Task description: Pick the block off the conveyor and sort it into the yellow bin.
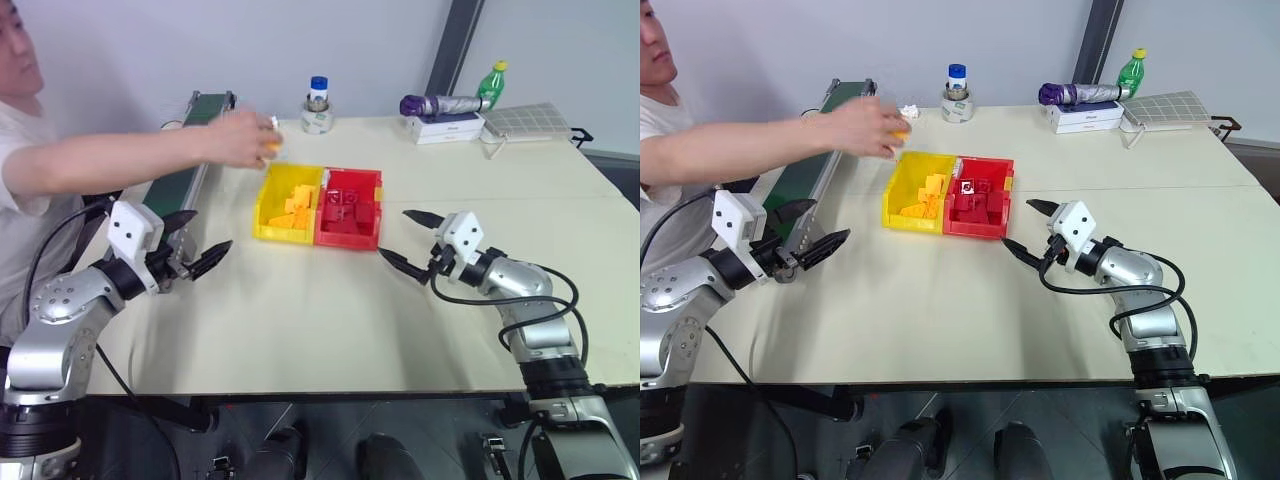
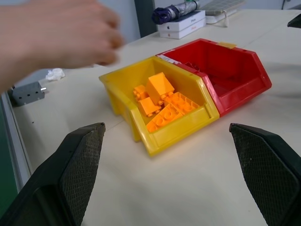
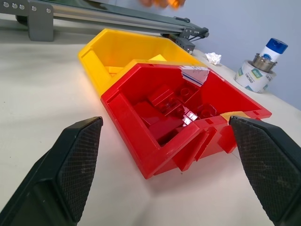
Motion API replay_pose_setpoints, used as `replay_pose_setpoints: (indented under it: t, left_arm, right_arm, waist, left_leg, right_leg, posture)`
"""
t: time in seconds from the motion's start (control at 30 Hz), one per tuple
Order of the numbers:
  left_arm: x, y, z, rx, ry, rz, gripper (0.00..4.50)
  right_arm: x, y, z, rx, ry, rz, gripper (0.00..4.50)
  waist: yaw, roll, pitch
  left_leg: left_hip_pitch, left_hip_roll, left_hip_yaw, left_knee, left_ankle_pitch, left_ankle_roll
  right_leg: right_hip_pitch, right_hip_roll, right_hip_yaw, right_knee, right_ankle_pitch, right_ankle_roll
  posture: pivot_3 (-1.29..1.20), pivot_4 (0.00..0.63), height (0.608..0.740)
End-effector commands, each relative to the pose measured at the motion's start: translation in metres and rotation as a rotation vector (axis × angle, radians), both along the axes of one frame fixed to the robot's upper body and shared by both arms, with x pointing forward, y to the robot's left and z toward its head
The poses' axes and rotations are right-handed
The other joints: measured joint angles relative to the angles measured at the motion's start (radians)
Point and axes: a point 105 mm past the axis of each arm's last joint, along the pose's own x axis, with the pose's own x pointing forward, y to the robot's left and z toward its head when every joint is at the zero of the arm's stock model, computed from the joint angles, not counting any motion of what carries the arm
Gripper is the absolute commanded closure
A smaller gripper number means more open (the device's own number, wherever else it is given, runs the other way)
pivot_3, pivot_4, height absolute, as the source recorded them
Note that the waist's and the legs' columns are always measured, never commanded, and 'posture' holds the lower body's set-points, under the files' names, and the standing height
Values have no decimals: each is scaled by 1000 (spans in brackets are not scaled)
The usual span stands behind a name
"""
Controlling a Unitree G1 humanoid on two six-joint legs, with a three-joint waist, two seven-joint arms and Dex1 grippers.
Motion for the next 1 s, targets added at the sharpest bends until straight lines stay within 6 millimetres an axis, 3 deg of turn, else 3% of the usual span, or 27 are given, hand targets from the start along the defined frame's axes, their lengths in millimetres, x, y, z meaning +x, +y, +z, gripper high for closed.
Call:
replay_pose_setpoints:
  t: [0.03, 1.0]
  left_arm:
    - [-3, -3, 14, 4, -65, -12, 37]
    - [1, 7, 13, -2, -90, 88, 37]
  right_arm:
    - [-1, 0, 10, 4, -47, 8, 0]
    - [0, 0, 10, 1, -50, 17, 0]
  waist:
    - [0, 0, 0]
    - [0, 0, 0]
  left_leg:
    - [0, 0, 0, 0, 0, 0]
    - [0, 0, 0, 0, 1, 2]
  right_leg:
    - [0, 0, 0, 0, 0, 0]
    - [0, 0, 0, 0, 0, 0]
  posture:
    - [0, 150, 740]
    - [0, 150, 740]
